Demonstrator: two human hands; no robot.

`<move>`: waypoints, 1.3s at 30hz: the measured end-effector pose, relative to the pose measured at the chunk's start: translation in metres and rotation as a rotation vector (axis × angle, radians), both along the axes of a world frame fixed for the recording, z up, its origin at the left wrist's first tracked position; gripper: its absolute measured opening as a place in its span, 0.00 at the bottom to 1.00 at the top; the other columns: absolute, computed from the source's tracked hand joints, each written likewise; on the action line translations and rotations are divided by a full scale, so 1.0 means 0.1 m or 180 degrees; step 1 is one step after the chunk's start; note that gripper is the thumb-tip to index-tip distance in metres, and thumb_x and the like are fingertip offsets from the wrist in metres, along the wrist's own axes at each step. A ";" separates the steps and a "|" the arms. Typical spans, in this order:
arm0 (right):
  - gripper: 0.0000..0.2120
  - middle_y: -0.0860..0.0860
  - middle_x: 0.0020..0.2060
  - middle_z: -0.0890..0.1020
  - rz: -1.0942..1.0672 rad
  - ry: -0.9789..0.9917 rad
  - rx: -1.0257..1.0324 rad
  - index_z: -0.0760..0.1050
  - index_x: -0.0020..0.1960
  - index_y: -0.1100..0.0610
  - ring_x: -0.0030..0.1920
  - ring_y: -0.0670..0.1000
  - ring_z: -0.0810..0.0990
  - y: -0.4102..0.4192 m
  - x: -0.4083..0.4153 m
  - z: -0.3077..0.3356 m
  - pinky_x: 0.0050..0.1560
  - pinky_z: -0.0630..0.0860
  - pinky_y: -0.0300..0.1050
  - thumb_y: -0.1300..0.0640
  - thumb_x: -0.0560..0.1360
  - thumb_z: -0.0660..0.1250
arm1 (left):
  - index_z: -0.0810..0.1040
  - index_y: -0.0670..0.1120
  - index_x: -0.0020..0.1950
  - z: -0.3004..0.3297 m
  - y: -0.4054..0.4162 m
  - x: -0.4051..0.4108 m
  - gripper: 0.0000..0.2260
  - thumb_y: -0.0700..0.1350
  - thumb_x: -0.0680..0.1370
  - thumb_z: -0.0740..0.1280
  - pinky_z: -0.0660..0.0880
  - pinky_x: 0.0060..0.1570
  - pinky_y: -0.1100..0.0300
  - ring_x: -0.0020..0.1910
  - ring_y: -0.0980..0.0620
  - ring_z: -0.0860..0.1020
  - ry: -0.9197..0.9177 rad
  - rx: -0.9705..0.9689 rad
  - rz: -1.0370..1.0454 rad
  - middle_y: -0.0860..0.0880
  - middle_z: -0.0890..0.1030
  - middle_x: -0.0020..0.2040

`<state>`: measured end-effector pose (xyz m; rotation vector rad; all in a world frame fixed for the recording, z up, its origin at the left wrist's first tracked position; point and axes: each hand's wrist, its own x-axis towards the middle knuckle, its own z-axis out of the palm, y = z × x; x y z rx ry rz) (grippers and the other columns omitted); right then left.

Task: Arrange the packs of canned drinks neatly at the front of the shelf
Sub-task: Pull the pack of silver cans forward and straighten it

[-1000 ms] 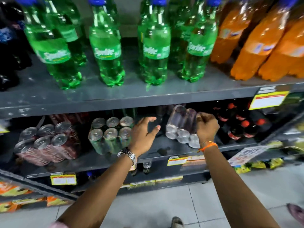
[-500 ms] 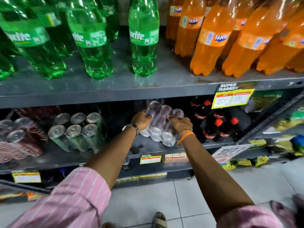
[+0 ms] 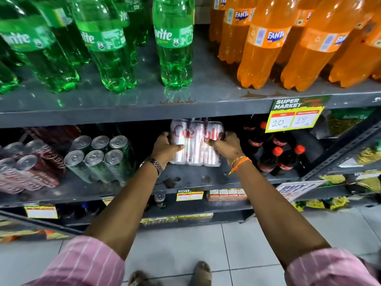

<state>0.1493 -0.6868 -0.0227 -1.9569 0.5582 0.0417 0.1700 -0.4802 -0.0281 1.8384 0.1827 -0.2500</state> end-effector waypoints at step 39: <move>0.11 0.49 0.53 0.83 0.0521 -0.0410 0.1126 0.78 0.60 0.55 0.56 0.50 0.78 -0.20 0.05 -0.09 0.65 0.72 0.49 0.60 0.81 0.60 | 0.48 0.61 0.80 -0.26 -0.63 -0.87 0.50 0.75 0.64 0.65 0.52 0.81 0.46 0.81 0.54 0.56 0.0413 -0.1774 0.0862 0.57 0.54 0.82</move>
